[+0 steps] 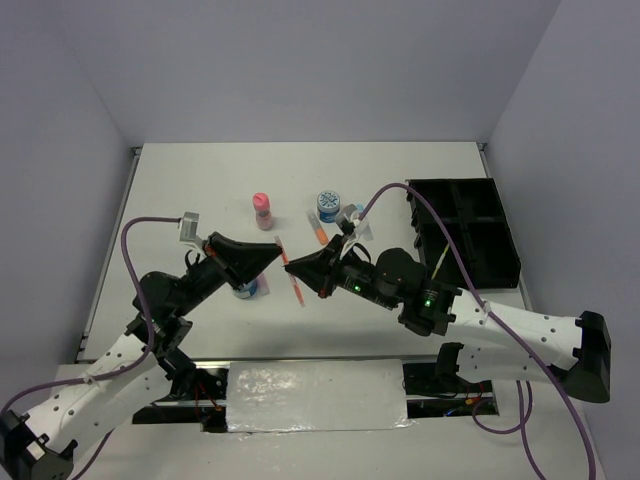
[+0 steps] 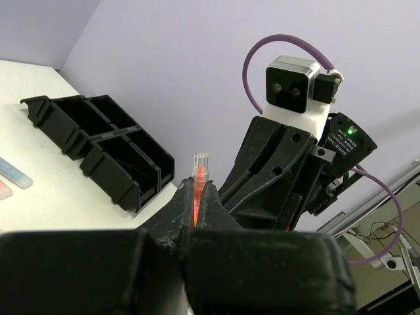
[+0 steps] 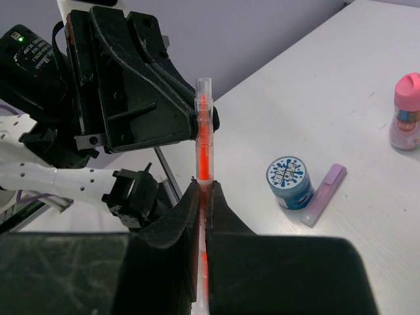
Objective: Sort the stationery into containers
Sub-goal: Close the pen cap on the pen.
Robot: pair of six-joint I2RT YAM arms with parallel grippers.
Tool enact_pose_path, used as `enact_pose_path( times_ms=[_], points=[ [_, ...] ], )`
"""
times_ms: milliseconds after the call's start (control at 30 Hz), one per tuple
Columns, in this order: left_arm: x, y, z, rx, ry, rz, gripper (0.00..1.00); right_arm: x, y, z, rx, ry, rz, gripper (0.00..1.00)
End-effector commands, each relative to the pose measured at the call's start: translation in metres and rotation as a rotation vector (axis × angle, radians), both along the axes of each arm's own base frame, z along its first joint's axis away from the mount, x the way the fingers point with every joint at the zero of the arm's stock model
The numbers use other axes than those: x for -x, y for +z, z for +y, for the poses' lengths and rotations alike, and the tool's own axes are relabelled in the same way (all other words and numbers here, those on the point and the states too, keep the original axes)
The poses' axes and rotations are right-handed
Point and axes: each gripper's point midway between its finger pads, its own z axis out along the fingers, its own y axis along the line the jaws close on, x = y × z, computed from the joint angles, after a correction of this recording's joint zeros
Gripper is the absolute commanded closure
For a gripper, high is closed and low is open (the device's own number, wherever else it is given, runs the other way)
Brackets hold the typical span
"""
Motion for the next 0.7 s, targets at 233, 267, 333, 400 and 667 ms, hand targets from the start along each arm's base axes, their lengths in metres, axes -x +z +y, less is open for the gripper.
enact_pose_path(
  times_ms=[233, 267, 333, 400, 667],
  points=[
    [0.019, -0.058, -0.027, -0.153, -0.173, 0.108, 1.0, 0.002, 0.116, -0.016, -0.322, -0.02, -0.169, 1.0],
    [0.02, -0.059, -0.027, -0.153, -0.174, 0.105, 1.0, 0.002, 0.116, -0.015, -0.321, -0.014, -0.171, 1.0],
    [0.021, -0.06, -0.028, -0.16, -0.178, 0.102, 1.0, 0.003, 0.118, -0.015, -0.321, -0.013, -0.183, 1.0],
    [0.022, -0.067, -0.029, -0.181, -0.184, 0.113, 1.0, 0.001, 0.12, -0.018, -0.32, -0.029, -0.196, 1.0],
    [0.025, -0.078, -0.032, -0.178, -0.199, 0.128, 1.0, 0.001, 0.147, -0.027, -0.371, -0.044, -0.239, 1.0]
  ],
)
